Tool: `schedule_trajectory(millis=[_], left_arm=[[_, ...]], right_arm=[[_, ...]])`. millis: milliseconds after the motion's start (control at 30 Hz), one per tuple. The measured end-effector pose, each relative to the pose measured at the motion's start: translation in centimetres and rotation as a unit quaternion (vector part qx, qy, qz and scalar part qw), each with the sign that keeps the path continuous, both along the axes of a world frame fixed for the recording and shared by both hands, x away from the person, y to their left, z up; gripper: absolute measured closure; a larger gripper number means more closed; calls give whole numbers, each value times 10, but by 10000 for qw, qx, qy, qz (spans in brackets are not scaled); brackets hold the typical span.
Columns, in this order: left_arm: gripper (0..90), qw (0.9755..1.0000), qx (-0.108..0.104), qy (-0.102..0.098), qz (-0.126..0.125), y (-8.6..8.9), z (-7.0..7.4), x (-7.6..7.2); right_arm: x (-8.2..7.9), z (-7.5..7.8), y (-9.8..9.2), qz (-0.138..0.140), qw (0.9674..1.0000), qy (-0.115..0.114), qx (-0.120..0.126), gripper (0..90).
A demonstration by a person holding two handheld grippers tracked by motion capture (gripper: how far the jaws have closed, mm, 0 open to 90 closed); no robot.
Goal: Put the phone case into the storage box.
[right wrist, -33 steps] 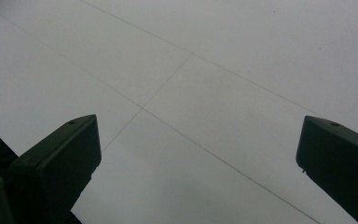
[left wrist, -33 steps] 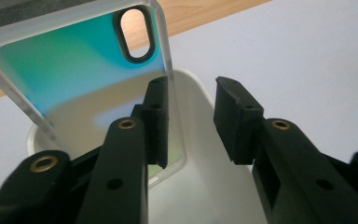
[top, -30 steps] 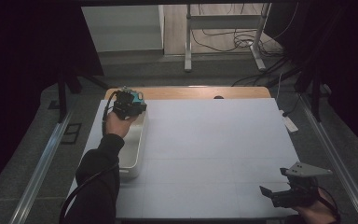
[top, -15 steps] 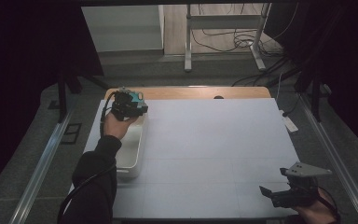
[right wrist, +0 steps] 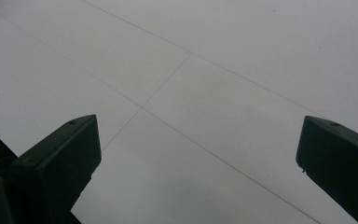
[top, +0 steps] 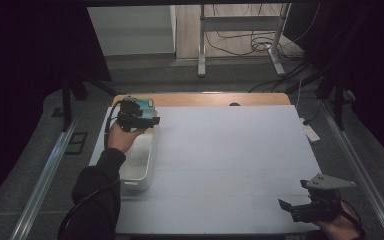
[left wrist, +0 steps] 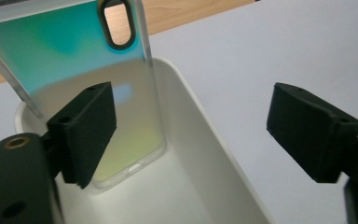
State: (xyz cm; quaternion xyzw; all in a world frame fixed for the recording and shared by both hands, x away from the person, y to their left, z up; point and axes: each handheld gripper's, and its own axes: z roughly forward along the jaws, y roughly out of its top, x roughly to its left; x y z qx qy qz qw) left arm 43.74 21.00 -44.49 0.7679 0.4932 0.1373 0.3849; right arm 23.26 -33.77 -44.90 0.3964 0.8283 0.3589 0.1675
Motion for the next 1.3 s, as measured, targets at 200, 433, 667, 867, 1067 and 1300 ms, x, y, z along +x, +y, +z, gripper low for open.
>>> schedule_trajectory(millis=[200, 433, 667, 867, 1067, 1300], left_arm=[[112, 10000, -26, -24, -82, -1, 2, -5], [76, 9998, -23, -22, -205, -2, 2, -12], [57, 9995, 37, 11, -327, -4, 2, -19], [40, 9992, 58, -30, -389, -8, 3, -27], [22, 9986, 117, -114, -504, -12, 4, -35], [7, 9984, 109, -159, -529, -13, 4, -43]], right_arm=[[0, 0, 0, 8, 10000, 4, -14, 1], [0, 0, 0, -7, 10000, 4, -13, 1], [0, 0, 1, -40, 10000, 26, -22, 0], [1, 0, 0, -27, 10000, 24, -23, 0], [0, 0, 1, -24, 10000, 28, -41, 0], [0, 0, 1, -29, 10000, 30, -43, 0]])
